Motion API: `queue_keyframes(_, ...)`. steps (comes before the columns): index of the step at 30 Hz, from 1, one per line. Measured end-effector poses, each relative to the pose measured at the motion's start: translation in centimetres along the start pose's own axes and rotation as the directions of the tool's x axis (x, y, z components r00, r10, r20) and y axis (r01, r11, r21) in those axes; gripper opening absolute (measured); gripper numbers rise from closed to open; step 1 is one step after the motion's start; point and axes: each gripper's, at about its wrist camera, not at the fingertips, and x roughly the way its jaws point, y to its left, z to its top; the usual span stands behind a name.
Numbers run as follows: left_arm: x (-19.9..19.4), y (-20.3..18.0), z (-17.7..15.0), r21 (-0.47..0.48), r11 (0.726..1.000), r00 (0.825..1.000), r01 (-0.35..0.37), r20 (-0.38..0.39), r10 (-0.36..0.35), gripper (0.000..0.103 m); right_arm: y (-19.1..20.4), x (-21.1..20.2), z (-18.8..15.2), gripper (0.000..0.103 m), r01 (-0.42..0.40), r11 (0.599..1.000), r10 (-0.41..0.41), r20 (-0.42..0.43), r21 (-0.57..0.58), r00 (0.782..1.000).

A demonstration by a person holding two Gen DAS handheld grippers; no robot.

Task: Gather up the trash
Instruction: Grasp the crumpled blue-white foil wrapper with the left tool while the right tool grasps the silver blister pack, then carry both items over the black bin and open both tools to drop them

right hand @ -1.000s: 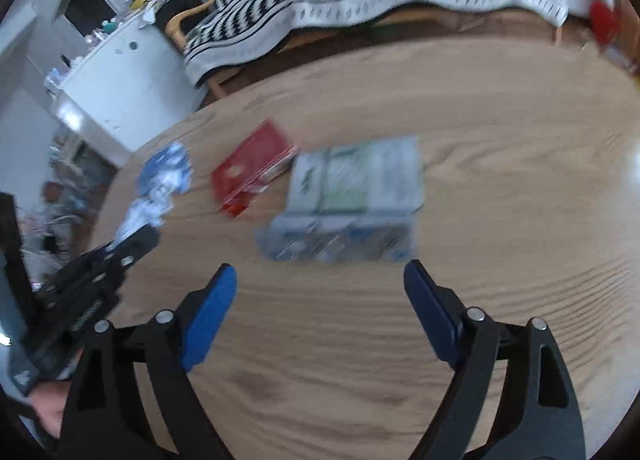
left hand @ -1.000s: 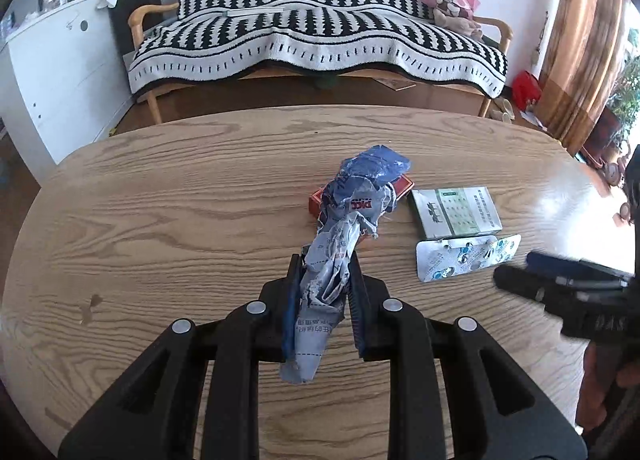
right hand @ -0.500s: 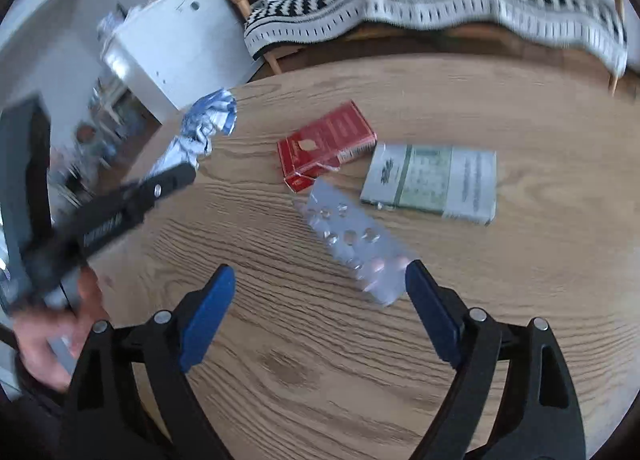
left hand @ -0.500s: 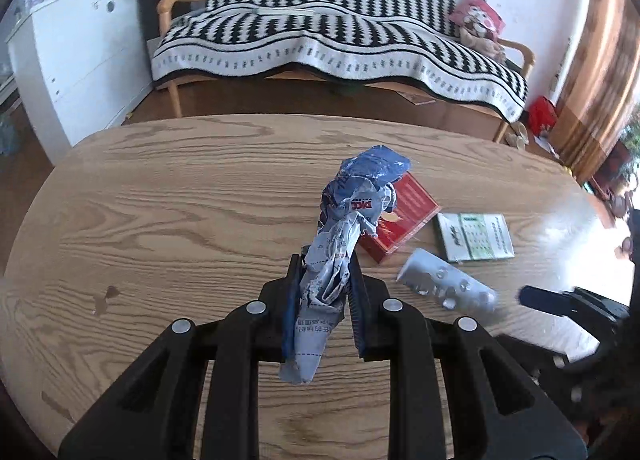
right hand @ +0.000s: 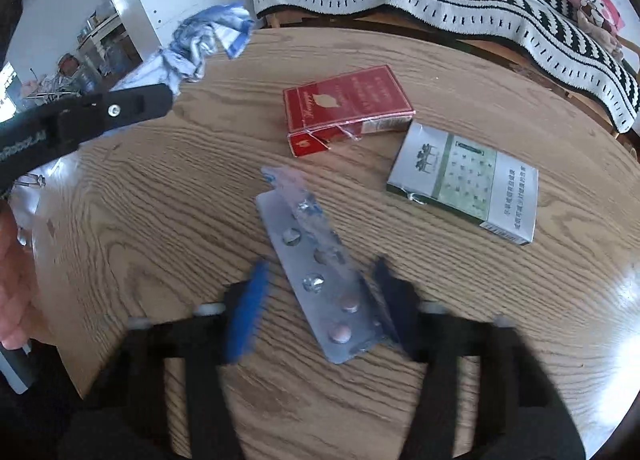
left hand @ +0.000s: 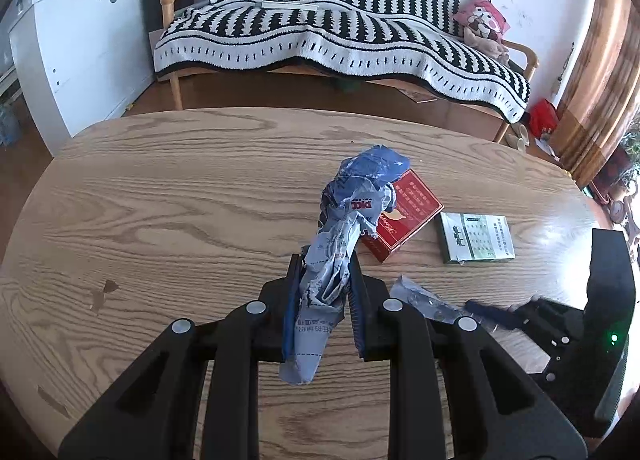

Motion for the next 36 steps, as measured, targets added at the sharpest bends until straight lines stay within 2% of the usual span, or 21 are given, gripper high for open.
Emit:
queue_keyframes(1, -0.1, -0.1, 0.0, -0.001, 1.0, 1.0, 0.002, 0.0, -0.002, 0.021, -0.1, -0.1, -0.2, 0.02, -0.008, 1.0, 0.008, -0.001, 0.01, 1.0)
queue_keyframes(2, -0.2, -0.2, 0.0, -0.001, 1.0, 1.0, 0.005, 0.001, -0.005, 0.021, -0.2, -0.2, -0.4, 0.01, -0.008, 1.0, 0.008, 0.003, 0.019, 1.0)
queue_keyframes(3, -0.3, -0.4, -0.1, 0.0, 1.0, 1.0, 0.009, 0.003, -0.009, 0.021, -0.2, -0.4, -0.7, 0.008, 0.001, 1.0, -0.001, 0.008, 0.021, 1.0)
queue_keyframes(9, -0.9, -3.0, -0.5, 0.033, 0.998, 0.999, 0.044, 0.005, -0.045, 0.021, -1.9, -5.3, -2.1, 0.008, 0.004, 0.995, -0.013, 0.092, 0.098, 0.996)
queue_keyframes(11, -1.2, -4.5, -0.7, 0.053, 0.997, 0.998, 0.059, 0.006, -0.059, 0.021, -3.4, -7.3, -3.1, 0.008, 0.029, 0.991, -0.044, 0.115, 0.13, 0.992)
queue_keyframes(15, -1.9, -9.1, -1.6, 0.115, 0.988, 0.995, 0.103, 0.003, -0.104, 0.021, -6.9, -10.6, -6.0, 0.008, 0.08, 0.971, -0.111, 0.127, 0.227, 0.986)
queue_keyframes(19, -2.7, -15.2, -3.1, 0.196, 0.967, 0.986, 0.163, -0.01, -0.164, 0.021, -11.3, -14.3, -10.0, 0.008, 0.144, 0.929, -0.196, 0.123, 0.341, 0.973)
queue_keyframes(23, -3.6, -21.9, -5.1, 0.284, 0.929, 0.971, 0.238, -0.038, -0.238, 0.021, -15.9, -18.4, -14.9, 0.008, 0.199, 0.87, -0.282, 0.124, 0.452, 0.951)
queue_keyframes(29, -5.0, -32.7, -9.7, 0.417, 0.832, 0.929, 0.366, -0.109, -0.354, 0.021, -23.0, -24.5, -23.4, 0.008, 0.252, 0.748, -0.394, 0.105, 0.613, 0.913)
queue_keyframes(31, -5.3, -35.4, -11.1, 0.447, 0.801, 0.915, 0.398, -0.133, -0.38, 0.021, -25.2, -26.7, -27.2, 0.008, 0.269, 0.69, -0.435, 0.088, 0.672, 0.896)
queue_keyframes(36, -6.3, -42.4, -15.3, 0.516, 0.705, 0.869, 0.486, -0.201, -0.452, 0.021, -29.3, -30.8, -35.6, 0.008, 0.295, 0.553, -0.514, 0.04, 0.779, 0.857)
